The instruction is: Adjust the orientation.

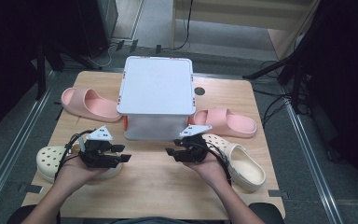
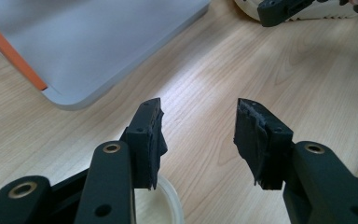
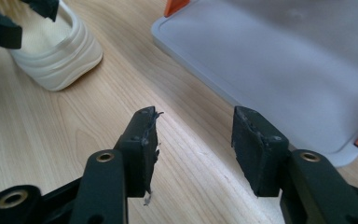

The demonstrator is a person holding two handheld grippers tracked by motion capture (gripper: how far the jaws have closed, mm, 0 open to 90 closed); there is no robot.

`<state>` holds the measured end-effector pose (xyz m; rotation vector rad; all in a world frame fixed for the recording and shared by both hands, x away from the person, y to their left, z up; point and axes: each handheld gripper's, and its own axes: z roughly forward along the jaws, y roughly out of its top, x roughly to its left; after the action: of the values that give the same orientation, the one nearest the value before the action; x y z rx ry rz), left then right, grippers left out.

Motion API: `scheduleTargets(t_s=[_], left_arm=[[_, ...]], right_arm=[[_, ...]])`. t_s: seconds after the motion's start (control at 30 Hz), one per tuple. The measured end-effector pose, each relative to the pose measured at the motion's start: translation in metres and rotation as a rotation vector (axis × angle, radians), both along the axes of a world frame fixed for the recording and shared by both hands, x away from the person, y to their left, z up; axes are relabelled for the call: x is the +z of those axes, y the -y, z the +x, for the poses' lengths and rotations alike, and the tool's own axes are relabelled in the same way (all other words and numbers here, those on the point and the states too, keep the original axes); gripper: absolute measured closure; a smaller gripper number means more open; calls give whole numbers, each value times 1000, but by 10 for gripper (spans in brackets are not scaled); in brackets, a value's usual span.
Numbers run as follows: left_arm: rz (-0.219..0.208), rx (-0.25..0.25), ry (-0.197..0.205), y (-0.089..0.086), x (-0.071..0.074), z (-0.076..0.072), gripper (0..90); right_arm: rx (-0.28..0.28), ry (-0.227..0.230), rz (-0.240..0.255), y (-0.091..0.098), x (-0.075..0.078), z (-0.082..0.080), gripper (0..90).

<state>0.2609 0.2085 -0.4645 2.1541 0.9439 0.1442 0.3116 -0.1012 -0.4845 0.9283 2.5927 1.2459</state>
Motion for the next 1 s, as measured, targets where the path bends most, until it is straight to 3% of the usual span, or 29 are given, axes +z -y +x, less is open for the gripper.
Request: scheduleTargets(t_s=[0.07, 0.1, 0.17, 0.3, 0.47, 0.57, 0.63, 0.73, 0.9, 1.0], left_arm=[[0, 0, -12, 2, -1, 1, 551], [-5, -2, -43, 3, -1, 2, 569], [-3, -4, -47, 3, 0, 2, 602], [2, -4, -40, 5, 1, 2, 598], [2, -1, -41, 3, -1, 3, 579], [12, 29, 7, 1, 0, 2, 525], [-12, 28, 0, -2, 3, 3, 532], [-6, 36, -10, -3, 4, 2, 548], [1, 39, -28, -5, 5, -1, 567], [2, 46, -37, -8, 6, -1, 568]], right_arm=[[23, 32, -11, 0, -2, -2, 542], [22, 39, -19, 0, -3, -2, 555], [20, 12, -25, 2, -3, 0, 555], [19, -17, -4, 5, -3, 2, 501], [44, 4, -17, 2, -2, -2, 503], [55, 39, -24, 0, -1, -5, 511], [56, 39, -9, -1, 0, -6, 532], [68, 38, -22, -2, 2, -7, 530], [53, -27, 2, -4, 3, -4, 527], [66, -35, 15, -5, 6, -1, 548]])
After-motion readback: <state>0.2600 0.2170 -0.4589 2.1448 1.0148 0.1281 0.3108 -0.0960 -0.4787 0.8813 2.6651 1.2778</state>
